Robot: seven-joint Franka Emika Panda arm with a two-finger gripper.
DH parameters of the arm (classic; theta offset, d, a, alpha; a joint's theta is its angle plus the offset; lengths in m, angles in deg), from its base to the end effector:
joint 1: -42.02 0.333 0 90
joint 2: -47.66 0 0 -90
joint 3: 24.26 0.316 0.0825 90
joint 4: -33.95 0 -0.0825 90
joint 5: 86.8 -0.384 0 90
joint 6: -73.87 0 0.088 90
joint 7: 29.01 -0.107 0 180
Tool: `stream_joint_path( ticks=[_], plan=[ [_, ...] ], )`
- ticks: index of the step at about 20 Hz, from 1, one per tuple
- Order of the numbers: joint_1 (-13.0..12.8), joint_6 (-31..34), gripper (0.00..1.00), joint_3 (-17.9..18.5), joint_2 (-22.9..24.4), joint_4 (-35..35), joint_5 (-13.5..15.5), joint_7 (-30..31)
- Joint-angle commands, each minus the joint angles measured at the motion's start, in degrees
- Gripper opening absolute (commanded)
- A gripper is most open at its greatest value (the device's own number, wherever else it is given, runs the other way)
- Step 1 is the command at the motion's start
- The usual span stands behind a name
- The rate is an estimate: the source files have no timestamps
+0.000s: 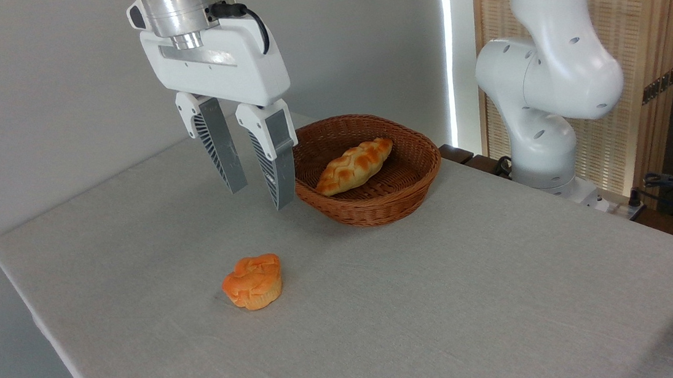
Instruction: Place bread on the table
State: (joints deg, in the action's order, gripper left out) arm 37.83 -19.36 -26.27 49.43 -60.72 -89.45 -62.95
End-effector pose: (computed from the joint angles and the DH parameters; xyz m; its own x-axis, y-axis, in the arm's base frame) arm 0.5463 -0.0549 0.6080 0.7630 -0.6460 -0.0217 -0.6463 -0.7619 -0.0424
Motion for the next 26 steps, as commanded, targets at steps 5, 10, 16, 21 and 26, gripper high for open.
stream_joint_path(
  ticks=[5, 10, 16, 21, 26],
  plan=[
    [0.1, 1.0, 1.00, 0.2, -0.1, 0.6, 0.2, -1.3],
    [0.1, 1.0, 1.00, 0.2, -0.1, 0.6, 0.3, -1.3],
    [0.0, 0.2, 1.00, -0.4, 2.6, -2.6, 1.7, -1.3],
    [-2.1, -0.8, 1.00, -0.5, 11.9, -13.6, 5.5, -1.4],
    [-9.2, -0.8, 1.00, 0.3, 22.5, -27.4, 5.5, -1.4]
  ],
)
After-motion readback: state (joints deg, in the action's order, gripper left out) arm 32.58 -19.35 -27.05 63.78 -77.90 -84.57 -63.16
